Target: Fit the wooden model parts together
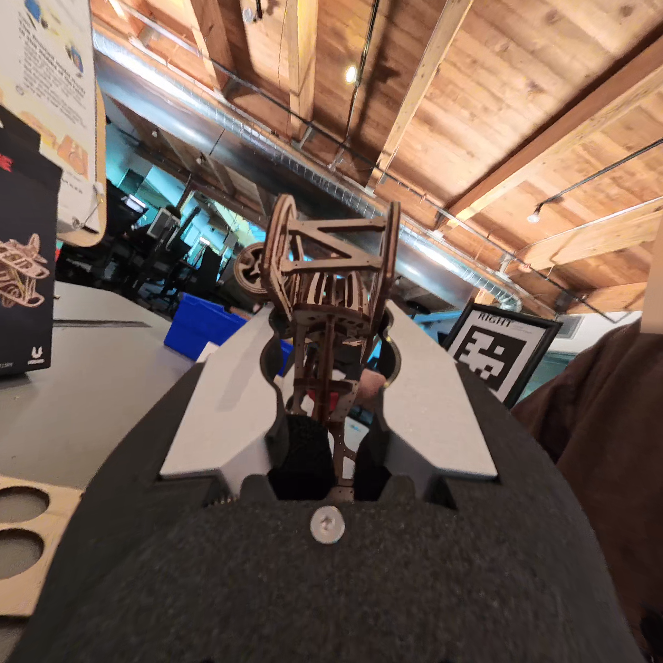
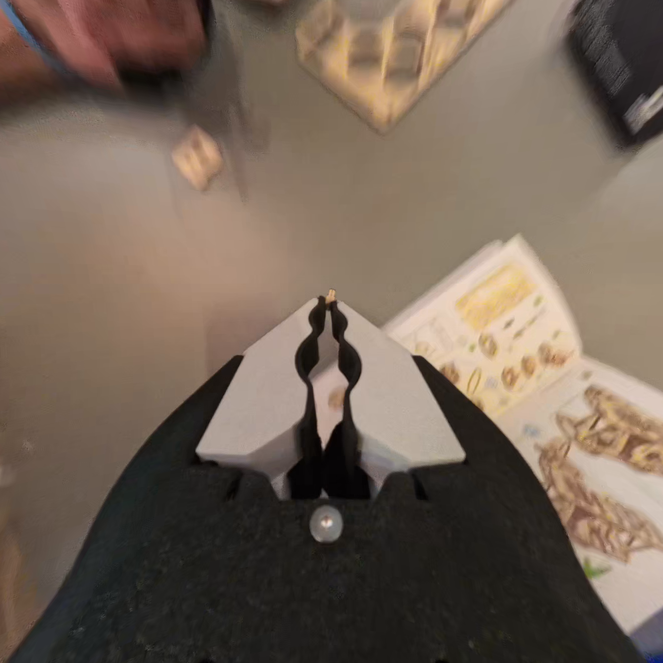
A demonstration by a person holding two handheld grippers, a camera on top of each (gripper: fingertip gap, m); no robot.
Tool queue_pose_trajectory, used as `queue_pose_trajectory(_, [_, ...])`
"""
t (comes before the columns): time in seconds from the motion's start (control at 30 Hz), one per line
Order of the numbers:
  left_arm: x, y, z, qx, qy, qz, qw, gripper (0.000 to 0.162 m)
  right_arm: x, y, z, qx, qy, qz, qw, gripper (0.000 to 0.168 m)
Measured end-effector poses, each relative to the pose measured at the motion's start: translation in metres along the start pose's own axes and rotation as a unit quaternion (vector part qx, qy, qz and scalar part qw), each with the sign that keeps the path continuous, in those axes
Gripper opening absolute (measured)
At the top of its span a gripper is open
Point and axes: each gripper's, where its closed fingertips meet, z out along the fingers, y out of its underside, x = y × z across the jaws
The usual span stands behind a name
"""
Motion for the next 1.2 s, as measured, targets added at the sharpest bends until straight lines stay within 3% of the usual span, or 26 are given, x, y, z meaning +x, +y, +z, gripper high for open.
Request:
queue_pose_trajectory(0.03, [0.001, -0.005, -0.002, 0.019, 0.003, 0.001, 1.000, 0.048, -0.001, -0.032, -0.014, 0.082, -0.011, 0.013, 0.996, 0.002])
queue_pose_trajectory(0.07, [0.000, -0.009, -0.003, 0.038, 0.002, 0.007, 0.999, 0.049, -0.002, -0.071, -0.035, 0.179, -0.020, 0.022, 0.983, 0.002])
queue_pose_trajectory(0.13, [-0.002, -0.017, -0.006, 0.074, -0.005, 0.017, 0.997, 0.049, -0.021, -0.144, -0.090, 0.372, -0.081, 0.026, 0.924, 0.002])
queue_pose_trajectory(0.2, [0.000, -0.019, -0.007, 0.085, 0.002, 0.019, 0.996, 0.049, -0.033, -0.189, -0.122, 0.473, -0.130, 0.029, 0.871, 0.002])
queue_pose_trajectory(0.33, [0.006, -0.019, -0.006, 0.092, 0.021, 0.018, 0.995, 0.049, -0.040, -0.220, -0.093, 0.416, -0.221, 0.034, 0.881, 0.002])
queue_pose_trajectory(0.43, [0.009, -0.020, -0.007, 0.096, 0.036, -0.009, 0.995, 0.049, -0.047, -0.219, -0.071, 0.356, -0.266, 0.022, 0.895, 0.002])
queue_pose_trajectory(0.97, [0.003, -0.006, -0.002, 0.030, -0.003, 0.053, 0.998, 0.049, -0.046, -0.192, -0.048, 0.219, -0.247, -0.014, 0.944, 0.004])
queue_pose_trajectory(1.2, [0.006, -0.005, 0.000, 0.043, 0.014, 0.019, 0.999, 0.048, -0.048, -0.193, -0.051, 0.218, -0.241, -0.020, 0.946, 0.004])
